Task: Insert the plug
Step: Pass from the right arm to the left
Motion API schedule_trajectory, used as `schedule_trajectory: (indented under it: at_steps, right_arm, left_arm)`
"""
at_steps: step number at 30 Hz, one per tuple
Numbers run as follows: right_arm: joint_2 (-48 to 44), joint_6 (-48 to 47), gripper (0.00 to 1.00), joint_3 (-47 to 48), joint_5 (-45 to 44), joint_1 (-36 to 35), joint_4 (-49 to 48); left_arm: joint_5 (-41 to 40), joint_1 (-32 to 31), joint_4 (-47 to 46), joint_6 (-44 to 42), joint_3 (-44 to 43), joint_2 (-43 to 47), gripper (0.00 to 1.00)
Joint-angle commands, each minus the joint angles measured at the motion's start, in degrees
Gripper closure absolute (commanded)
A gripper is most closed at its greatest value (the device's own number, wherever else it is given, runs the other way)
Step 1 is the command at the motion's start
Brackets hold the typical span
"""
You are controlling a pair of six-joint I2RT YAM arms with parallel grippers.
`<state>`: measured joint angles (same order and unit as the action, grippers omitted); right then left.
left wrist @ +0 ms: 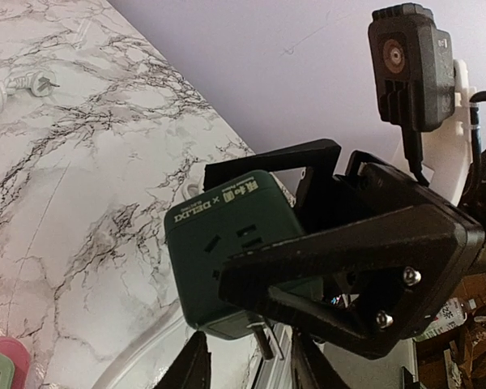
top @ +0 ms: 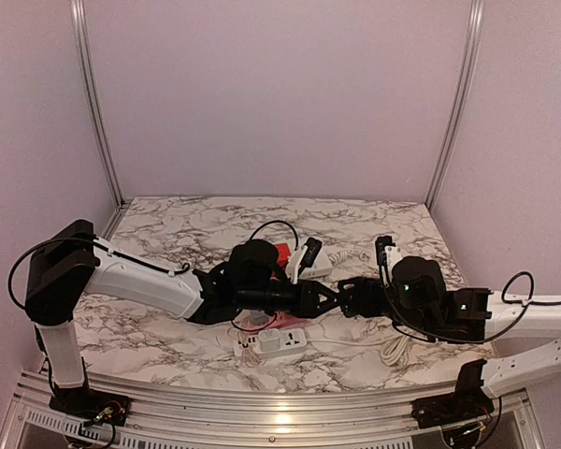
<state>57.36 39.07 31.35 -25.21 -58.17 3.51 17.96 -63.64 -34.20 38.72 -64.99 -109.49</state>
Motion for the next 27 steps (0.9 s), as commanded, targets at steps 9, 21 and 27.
schedule_trajectory:
  at_steps: [9, 21, 27]
  right_arm:
    - [0.34, 0.66, 0.82, 1.23, -0.58, -0.54, -2.90]
    - [1.70, -0.04, 0.82, 1.87, -0.85, -0.61, -2.98]
    - [3.14, -0.87, 0.82, 2.90, -4.14, -3.73, -2.69]
  left_arm:
    - [2.04, 0.18, -2.09, 1.07, -0.81, -2.05, 0.74]
    - [3.49, 0.18, -2.81, 2.39, -1.95, -3.97, 0.75]
    - [3.20, 0.35, -3.03, 2.41, -1.98, -3.96, 0.84]
